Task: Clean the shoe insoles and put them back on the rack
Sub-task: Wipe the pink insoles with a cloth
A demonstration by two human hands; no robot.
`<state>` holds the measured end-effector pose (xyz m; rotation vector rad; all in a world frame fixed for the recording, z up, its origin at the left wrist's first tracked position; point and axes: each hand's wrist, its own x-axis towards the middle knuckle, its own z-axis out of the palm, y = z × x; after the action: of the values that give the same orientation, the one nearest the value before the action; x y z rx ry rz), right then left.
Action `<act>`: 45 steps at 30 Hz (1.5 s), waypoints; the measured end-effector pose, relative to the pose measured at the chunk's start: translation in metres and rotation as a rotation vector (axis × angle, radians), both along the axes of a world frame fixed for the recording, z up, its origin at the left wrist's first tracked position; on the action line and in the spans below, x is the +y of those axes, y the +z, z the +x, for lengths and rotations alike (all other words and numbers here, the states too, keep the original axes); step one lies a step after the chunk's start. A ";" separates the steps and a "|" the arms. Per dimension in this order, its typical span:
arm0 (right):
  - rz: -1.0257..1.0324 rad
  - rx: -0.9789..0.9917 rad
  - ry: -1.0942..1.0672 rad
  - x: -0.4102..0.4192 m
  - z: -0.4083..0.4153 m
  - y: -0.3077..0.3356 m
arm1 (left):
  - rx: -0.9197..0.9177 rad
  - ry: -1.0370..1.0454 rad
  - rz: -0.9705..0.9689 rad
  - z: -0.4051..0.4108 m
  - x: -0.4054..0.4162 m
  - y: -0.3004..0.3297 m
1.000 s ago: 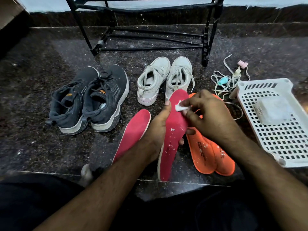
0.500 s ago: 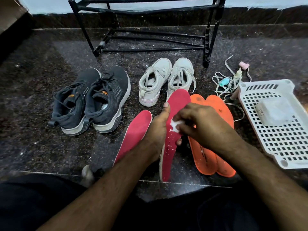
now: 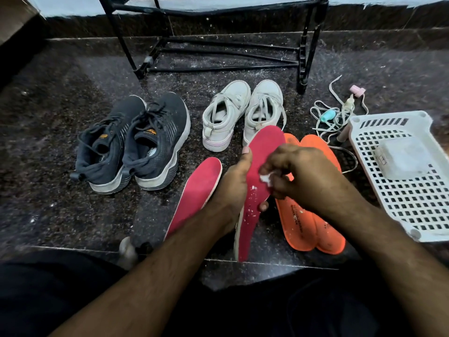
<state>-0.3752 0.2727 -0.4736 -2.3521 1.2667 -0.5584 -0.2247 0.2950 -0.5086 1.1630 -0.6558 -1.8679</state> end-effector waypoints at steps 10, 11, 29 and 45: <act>0.057 0.071 0.007 0.001 0.005 0.000 | -0.030 0.033 0.017 0.003 -0.001 -0.001; 0.031 0.049 -0.061 0.000 0.001 0.001 | -0.044 0.005 0.006 0.002 0.000 0.001; 0.043 0.003 -0.051 0.004 0.016 -0.002 | -0.083 0.142 -0.038 -0.001 0.002 -0.002; -0.034 -0.056 -0.250 -0.011 -0.001 0.003 | -0.140 0.046 -0.107 -0.003 0.004 0.007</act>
<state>-0.3758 0.2619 -0.4709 -2.2026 1.5473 -0.7227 -0.2278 0.2994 -0.5013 1.2365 -0.7902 -1.7027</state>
